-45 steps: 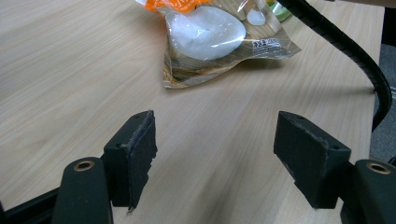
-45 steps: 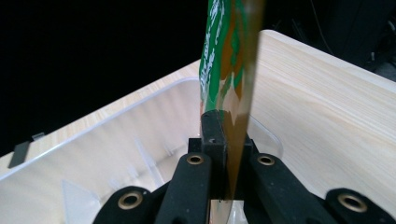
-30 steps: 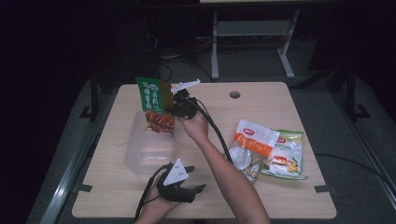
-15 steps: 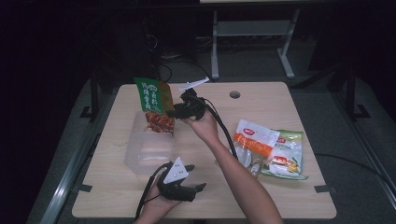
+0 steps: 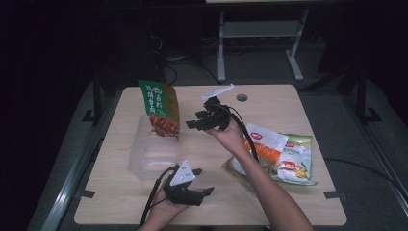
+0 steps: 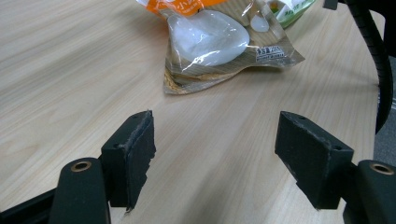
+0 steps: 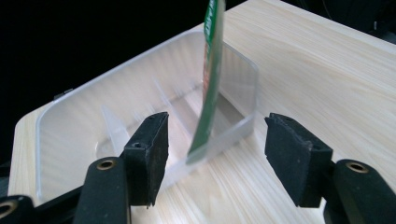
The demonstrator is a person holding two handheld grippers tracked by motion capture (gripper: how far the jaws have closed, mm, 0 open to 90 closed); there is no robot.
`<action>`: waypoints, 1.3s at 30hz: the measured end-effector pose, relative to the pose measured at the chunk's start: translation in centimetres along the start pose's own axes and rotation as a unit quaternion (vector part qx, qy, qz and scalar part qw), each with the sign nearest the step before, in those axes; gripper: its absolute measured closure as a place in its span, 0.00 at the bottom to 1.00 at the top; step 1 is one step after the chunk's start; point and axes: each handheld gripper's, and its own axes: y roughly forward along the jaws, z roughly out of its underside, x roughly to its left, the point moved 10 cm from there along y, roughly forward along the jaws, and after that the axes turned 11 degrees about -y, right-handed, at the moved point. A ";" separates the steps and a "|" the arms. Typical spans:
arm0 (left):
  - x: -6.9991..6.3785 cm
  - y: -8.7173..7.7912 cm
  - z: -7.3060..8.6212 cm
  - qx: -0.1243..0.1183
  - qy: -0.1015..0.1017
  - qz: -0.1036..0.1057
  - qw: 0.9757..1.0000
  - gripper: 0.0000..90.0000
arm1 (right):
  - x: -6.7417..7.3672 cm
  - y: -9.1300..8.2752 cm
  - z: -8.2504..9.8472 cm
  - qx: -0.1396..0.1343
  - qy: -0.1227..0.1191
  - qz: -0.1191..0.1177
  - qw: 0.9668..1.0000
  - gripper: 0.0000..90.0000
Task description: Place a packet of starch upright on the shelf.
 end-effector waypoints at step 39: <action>-2.0 6.8 -3.3 0.027 0.014 0.021 0.999 0.35 | -2.3 -12.8 12.9 0.026 0.093 0.055 0.994 0.32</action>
